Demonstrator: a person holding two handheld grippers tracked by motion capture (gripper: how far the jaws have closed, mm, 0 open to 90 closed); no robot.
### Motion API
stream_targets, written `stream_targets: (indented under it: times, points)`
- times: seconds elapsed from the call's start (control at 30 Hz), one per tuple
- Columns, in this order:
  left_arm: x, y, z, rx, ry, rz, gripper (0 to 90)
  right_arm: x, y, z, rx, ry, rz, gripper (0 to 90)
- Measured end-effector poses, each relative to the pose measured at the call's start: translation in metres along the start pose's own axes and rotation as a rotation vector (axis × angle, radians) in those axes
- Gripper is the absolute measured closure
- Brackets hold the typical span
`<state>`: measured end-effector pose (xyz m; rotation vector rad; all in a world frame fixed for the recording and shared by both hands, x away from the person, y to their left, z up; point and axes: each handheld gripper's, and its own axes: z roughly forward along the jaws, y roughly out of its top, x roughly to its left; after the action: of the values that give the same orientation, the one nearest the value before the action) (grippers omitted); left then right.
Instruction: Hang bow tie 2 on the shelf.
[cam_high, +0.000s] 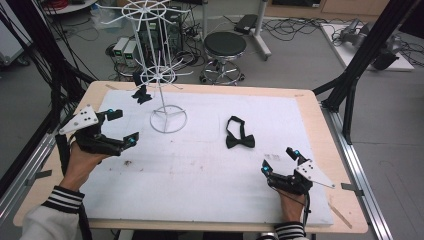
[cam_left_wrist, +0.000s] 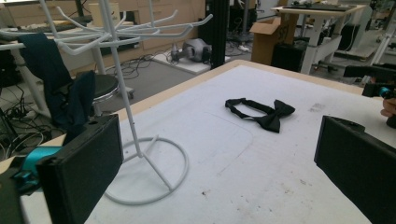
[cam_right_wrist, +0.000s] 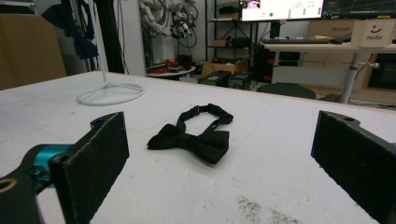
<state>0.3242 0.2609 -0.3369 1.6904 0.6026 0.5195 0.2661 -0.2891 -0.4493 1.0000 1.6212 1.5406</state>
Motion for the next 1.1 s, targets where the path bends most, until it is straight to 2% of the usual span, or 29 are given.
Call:
stream_targets:
  times: [0.27,0.53,0.7,0.97,1.1]
  points:
    - [-0.001,-0.003,0.005,-0.015,-0.02,0.011,1.7,-0.01,0.017,-0.003,0.025,0.057,0.006,3.3]
    - [-0.005,-0.007,0.011,-0.002,-0.05,0.015,1.7,-0.019,0.041,0.002,0.112,0.135,-0.014,3.3]
    - [-0.006,-0.007,0.013,-0.004,-0.062,0.023,1.7,-0.027,0.052,0.01,0.147,0.175,-0.032,3.3]
    - [-0.007,-0.007,0.012,-0.002,-0.068,0.033,1.7,-0.042,0.065,0.027,0.245,0.218,-0.076,3.3]
    - [-0.008,-0.007,0.013,-0.007,-0.064,0.034,1.7,-0.05,0.069,0.037,0.289,0.25,-0.073,3.3]
